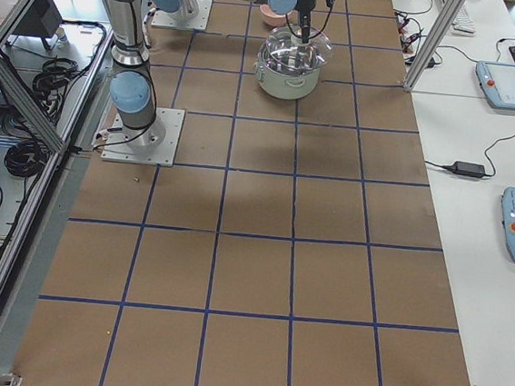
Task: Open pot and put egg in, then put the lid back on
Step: 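Carry the glass lid over the pot and lower it on with the right gripper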
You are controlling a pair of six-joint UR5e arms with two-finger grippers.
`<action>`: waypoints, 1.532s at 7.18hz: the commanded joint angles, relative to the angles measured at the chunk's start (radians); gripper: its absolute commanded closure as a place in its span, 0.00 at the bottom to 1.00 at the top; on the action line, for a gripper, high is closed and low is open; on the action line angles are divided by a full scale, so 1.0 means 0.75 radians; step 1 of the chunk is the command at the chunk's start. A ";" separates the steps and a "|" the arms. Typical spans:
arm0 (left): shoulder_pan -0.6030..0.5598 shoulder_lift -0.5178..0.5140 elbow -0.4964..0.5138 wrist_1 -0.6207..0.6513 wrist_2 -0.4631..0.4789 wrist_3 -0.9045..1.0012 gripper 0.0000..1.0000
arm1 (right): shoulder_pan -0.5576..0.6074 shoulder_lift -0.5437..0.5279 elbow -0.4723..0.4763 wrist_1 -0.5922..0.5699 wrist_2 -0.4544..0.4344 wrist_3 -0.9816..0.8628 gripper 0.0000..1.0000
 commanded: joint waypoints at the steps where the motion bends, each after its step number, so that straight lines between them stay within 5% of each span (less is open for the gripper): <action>1: 0.005 0.002 -0.001 0.014 -0.022 0.010 0.00 | 0.055 0.041 0.000 -0.009 0.002 0.074 0.78; 11: 0.024 0.004 -0.005 0.028 -0.012 0.125 0.00 | 0.088 0.081 0.107 -0.173 0.010 0.163 0.78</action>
